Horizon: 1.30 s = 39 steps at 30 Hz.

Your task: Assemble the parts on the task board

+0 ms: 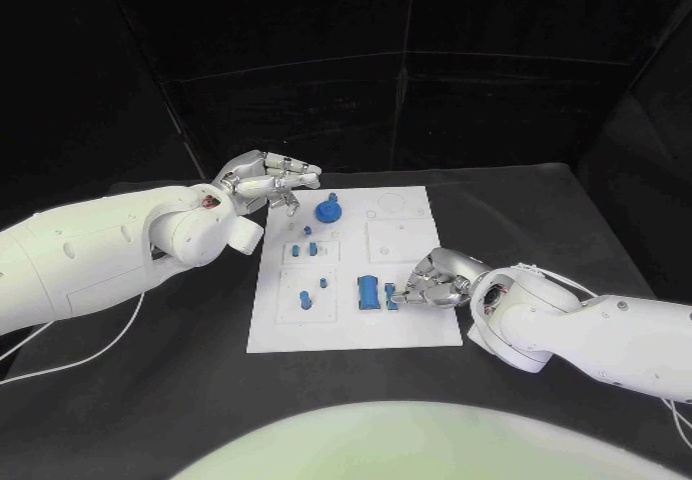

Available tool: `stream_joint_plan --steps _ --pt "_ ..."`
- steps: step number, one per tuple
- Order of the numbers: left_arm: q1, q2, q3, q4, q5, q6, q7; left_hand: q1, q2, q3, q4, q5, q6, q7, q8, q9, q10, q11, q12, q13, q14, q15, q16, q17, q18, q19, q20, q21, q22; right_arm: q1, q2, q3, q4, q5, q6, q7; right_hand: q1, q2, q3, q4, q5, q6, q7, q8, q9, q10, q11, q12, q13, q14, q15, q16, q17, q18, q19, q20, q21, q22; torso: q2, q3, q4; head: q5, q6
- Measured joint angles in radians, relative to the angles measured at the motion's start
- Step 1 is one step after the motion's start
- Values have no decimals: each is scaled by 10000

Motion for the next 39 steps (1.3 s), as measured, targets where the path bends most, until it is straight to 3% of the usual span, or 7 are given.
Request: stream_joint_plan --steps 17,39 --pt "0 2 0 5 0 20 -22 0 0 0 0 0 0 0 0 0 0 0 0 -1 0 0 0 1 0 0 0 0 1 -2 122 -2 -265 -51 428 182 282 122 -64 -239 -73 0 0 43 20 -1 -1 50 23 0 0 0 -1 0 0 0 0 -1 13 0 15 1 0" --pt "0 9 0 9 0 27 -29 0 0 0 0 0 0 0 0 0 1 -1 0 -1 0 0 0 2 1 0 0 0 2 -3 598 -2 -686 -336 474 43 713 266 -41 -566 -76 34 -35 119 41 89 -19 237 25 37 -36 -2 -2 0 38 -38 0 0 2 1 15 -14 0"
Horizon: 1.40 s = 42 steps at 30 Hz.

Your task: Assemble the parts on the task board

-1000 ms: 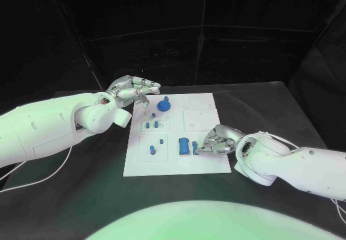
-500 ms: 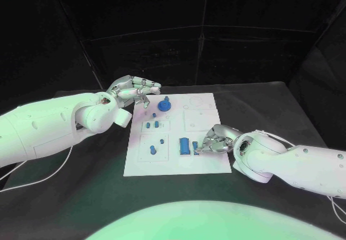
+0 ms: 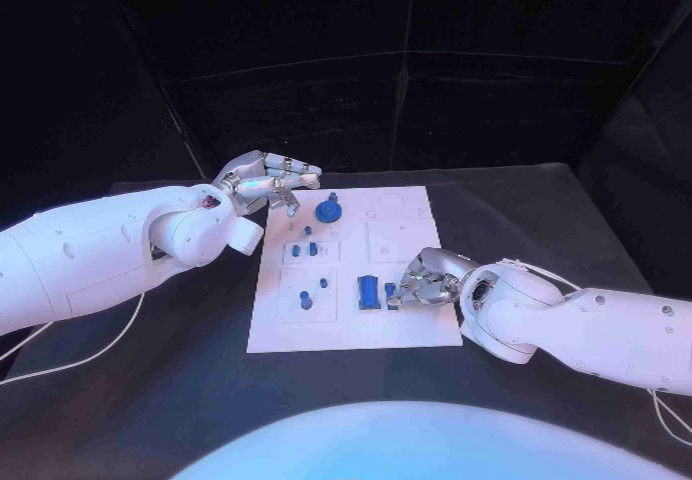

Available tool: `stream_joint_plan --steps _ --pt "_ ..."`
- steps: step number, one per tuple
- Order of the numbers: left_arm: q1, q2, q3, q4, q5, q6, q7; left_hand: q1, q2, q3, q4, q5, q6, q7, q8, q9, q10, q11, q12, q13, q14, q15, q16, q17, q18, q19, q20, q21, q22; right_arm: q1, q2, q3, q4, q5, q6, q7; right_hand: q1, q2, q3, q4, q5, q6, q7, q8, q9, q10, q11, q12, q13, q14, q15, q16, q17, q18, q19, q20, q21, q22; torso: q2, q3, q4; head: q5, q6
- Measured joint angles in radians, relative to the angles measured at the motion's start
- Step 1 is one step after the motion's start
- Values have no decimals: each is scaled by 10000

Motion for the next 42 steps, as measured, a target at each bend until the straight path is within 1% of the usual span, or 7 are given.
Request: stream_joint_plan --steps 12,19,22,24,27,33,42 --pt "0 -11 0 3 0 1 -1 0 0 0 0 0 0 0 0 0 0 0 0 0 0 0 0 0 -1 0 0 0 1 -1 -280 2 149 116 -205 355 41 41 -43 -41 69 -99 58 -14 -18 -1 0 -188 10 0 1 0 8 0 0 0 0 0 -3 -1 -4 -34 0" --pt "0 4 0 -23 0 -12 7 0 0 -33 33 0 -36 -35 0 0 0 0 0 12 0 0 0 -20 0 0 0 -2 -1 8 -720 3 183 1674 -464 2251 244 244 -187 -175 141 -967 474 -697 -320 -863 339 -1371 -719 -39 221 -488 7 15 -622 160 -809 -471 -52 -19 -7 -84 -1" --pt "-1 48 -5 -64 27 -36 41 -44 44 -72 72 0 -36 -35 0 0 0 0 0 12 -36 36 0 -100 -1 -8 8 -120 -75 151 -801 -7 -115 3001 -509 3482 453 286 -114 -403 141 -1178 625 -952 -442 -1866 487 -2781 -1757 -36 298 -1284 -459 398 -1358 297 -1770 -1717 -109 -43 -7 -140 27" --pt "-2 106 -25 -124 79 -80 90 -44 44 -137 79 0 -36 -35 0 0 -2 -2 39 28 -204 12 -166 -370 24 -171 54 -433 -314 357 -789 -6 -532 4029 -509 4327 621 280 -78 -556 141 -1300 748 -1136 -524 -3155 578 -4680 -3235 -353 477 -2442 -1812 731 -2286 392 -3075 -3312 -175 -67 -6 -181 122" --pt "-4 223 -75 -271 206 -174 194 -94 -7 -284 170 0 -90 -90 1 0 -151 4 70 27 -1361 84 -1450 -2250 170 -841 109 -1217 -841 640 -684 20 -1273 5499 -491 5376 892 389 -34 -710 107 -1473 921 -1346 -634 -4088 777 -6151 -4448 -1659 618 -5022 -4584 1177 -3929 558 -5518 -6015 -283 -108 11 -246 303" --pt "-39 411 -217 -666 626 -449 494 -106 -18 -505 254 0 -304 -53 37 -14 -489 200 -205 -234 -3436 423 -4061 -3879 168 -2763 424 -2873 -1752 960 -53 51 -2758 7826 -317 6911 1739 731 257 -1002 -317 -1379 1063 -1681 -1023 -4248 1020 -8845 -7441 -3222 970 -8322 -7103 1174 -4739 879 -7840 -7680 -535 -206 10 -303 777" --pt "-434 811 -269 -1440 1367 -944 1288 62 149 -770 426 -48 -447 -197 -256 -13 -519 518 -1035 -672 -4129 1096 -8291 -5710 170 -5045 1402 -5569 -3800 1139 1282 499 -4784 9505 240 8362 2141 797 524 -1066 -614 -914 1195 -2827 -2285 -3050 1414 -11581 -11533 -3694 1560 -12855 -10052 1172 -5121 1565 -11429 -10272 -815 -272 -32 -289 1306"
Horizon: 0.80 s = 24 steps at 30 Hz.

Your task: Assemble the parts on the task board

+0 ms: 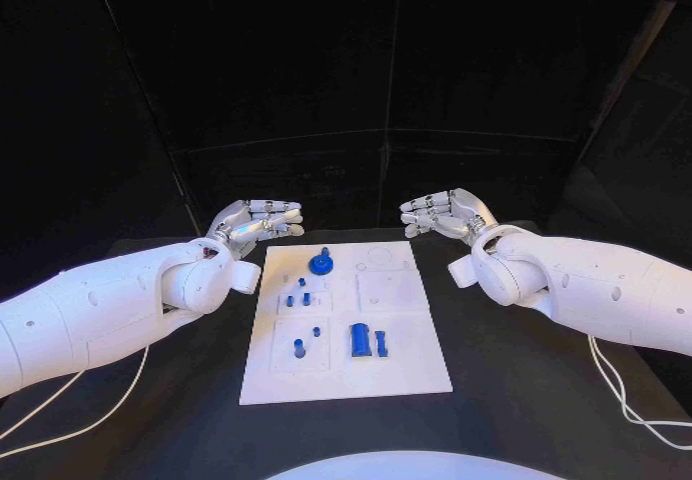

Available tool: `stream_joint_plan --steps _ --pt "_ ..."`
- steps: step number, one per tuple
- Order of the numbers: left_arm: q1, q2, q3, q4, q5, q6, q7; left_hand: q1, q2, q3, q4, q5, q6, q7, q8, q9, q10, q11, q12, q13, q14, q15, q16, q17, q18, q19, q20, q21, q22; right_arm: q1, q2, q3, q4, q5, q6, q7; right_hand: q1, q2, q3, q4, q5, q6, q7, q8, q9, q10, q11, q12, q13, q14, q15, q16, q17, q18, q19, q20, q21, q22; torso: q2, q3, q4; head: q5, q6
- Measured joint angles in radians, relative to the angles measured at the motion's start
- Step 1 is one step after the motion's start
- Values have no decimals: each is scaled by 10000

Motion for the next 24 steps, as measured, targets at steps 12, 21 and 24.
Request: stream_joint_plan --steps 12,21,24 --pt "-490 465 -5 -819 466 -358 607 -936 398 -525 -83 -98 -705 -193 -364 -181 -875 30 -489 -171 -454 63 -1520 -728 -4 -604 18 -709 -1206 -24 1043 65 -1345 440 528 539 -1527 -178 402 -402 -67 -712 -97 -181 -866 -641 -19 -681 -1110 -479 115 -1569 -1451 -1 -119 4 -1485 -1288 -179 50 45 115 402" --pt "-628 266 330 47 407 -856 592 -5035 822 -1235 -775 -382 -3583 -663 -744 -563 -4058 -447 -854 -546 -3322 -503 -2143 -1243 -403 -2822 -758 -1283 -2263 -335 563 404 -195 714 30 545 -5894 -896 1099 -743 -645 -3506 -620 -517 -1550 -3877 -561 -1066 -1472 -3775 -613 -1998 -1942 -400 -3083 -617 -1990 -1761 -53 95 152 171 857" --pt "-761 119 549 650 352 -1380 611 -6052 868 -1385 -926 -423 -4296 -969 -755 -606 -4847 -653 -862 -588 -4036 -764 -2293 -1532 -521 -3377 -954 -1525 -2523 -556 264 631 635 1023 -481 604 -6967 -1013 1225 -784 -902 -4200 -756 -581 -1714 -4671 -828 -1083 -1507 -4582 -701 -2014 -2078 -505 -3808 -765 -2114 -1952 32 131 229 198 1120"
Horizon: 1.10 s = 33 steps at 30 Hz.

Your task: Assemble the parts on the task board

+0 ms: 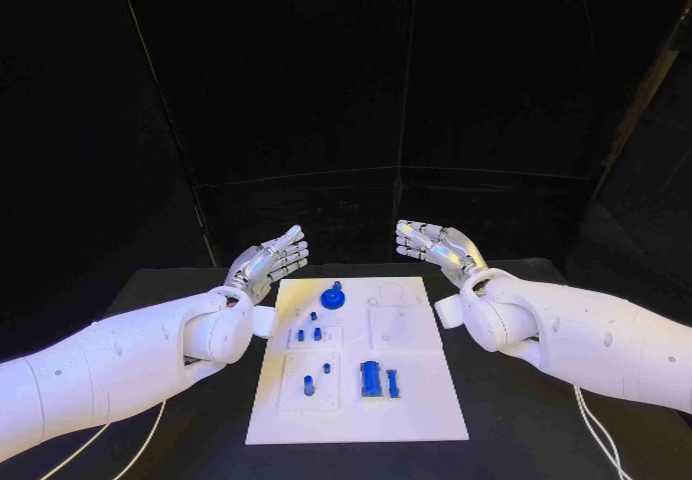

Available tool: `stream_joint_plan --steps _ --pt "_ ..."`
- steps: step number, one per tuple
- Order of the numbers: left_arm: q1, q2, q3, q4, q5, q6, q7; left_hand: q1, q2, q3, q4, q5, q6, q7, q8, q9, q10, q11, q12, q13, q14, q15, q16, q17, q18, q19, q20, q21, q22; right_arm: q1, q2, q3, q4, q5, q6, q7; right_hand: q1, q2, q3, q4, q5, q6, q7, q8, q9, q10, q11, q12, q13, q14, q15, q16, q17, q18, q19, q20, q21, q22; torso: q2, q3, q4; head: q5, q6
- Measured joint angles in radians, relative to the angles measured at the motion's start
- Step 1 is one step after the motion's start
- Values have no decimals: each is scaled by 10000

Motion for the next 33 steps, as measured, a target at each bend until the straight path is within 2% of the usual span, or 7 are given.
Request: stream_joint_plan --steps 7,11,14,17,19,23,33 --pt "-286 -329 516 1487 -202 -1622 94 -1895 50 -302 -140 -4 -1331 -389 -36 -39 -1477 -546 -47 -31 -1331 -282 -400 -334 -193 -1030 -361 -273 -491 -439 -610 437 1719 932 -1454 206 -2062 -132 117 -36 -257 -1313 -567 0 -182 -1526 -327 -41 -37 -1550 -94 -36 -605 -206 -1385 -382 -607 -561 121 56 122 35 274" --pt "-415 -477 727 2141 -343 -2642 181 -2824 60 -665 -170 -4 -1990 -484 -70 -48 -2203 -685 -46 -42 -1977 -351 -776 -412 -656 -1535 -540 -339 -730 -591 -832 590 2334 1455 -2258 343 -3081 -164 148 -13 -315 -1961 -798 0 -224 -2277 -400 -40 -45 -2314 -119 -74 -775 -206 -2083 -769 -786 -705 149 64 144 38 296" --pt "-470 -545 830 2454 -432 -3266 244 -3414 64 -916 -186 -43 -2397 -524 -76 -52 -2663 -741 -46 -49 -2391 -374 -930 -442 -820 -1851 -831 -341 -882 -648 -912 639 2551 1748 -2704 423 -3706 -176 157 -23 -373 -2357 -893 -38 -232 -2742 -426 -40 -51 -2788 -129 -74 -841 -529 -2509 -934 -845 -761 156 68 152 38 301" --pt "-498 -577 873 2604 -498 -3692 293 -3931 68 -1052 -194 -43 -2767 -546 -76 -53 -3063 -779 -46 -53 -2752 -395 -989 -459 -830 -2123 -1103 -341 -1016 -654 -925 649 2602 1924 -2970 478 -4266 -188 174 -40 -373 -2716 -945 -38 -245 -3155 -444 -56 -53 -3205 -137 -74 -879 -760 -2878 -1044 -866 -795 161 68 155 38 302" --pt "-508 -585 876 2645 -534 -3926 321 -4241 70 -1114 -186 -43 -2984 -551 -76 -53 -3304 -795 -46 -53 -2970 -406 -1065 -461 -977 -2263 -1241 -382 -1131 -655 -926 649 2607 2022 -3098 507 -4609 -188 174 -40 -373 -2934 -972 -38 -250 -3407 -449 -77 -55 -3463 -136 -74 -898 -832 -3106 -1099 -886 -807 162 69 157 38 302" --pt "-509 -588 880 2652 -579 -4176 356 -4810 71 -1189 -191 -43 -3390 -567 -76 -53 -3744 -814 -46 -52 -3371 -415 -1067 -477 -978 -2591 -1369 -383 -1548 -655 -927 649 2610 2143 -3256 546 -5214 -194 174 -40 -373 -3322 -1002 -38 -255 -3852 -465 -77 -55 -3918 -143 -74 -913 -989 -3516 -1156 -911 -822 163 71 159 38 302" --pt "-509 -589 881 2656 -627 -4428 391 -5833 74 -1255 -204 -43 -4102 -581 -76 -51 -4541 -829 -82 -50 -4083 -420 -1111 -478 -977 -3136 -1475 -383 -1937 -655 -928 650 2611 2274 -3425 588 -6326 -195 174 -40 -373 -4006 -1044 -38 -255 -4676 -472 -77 -53 -4756 -136 -73 -925 -985 -4261 -1193 -911 -834 164 71 160 38 302"
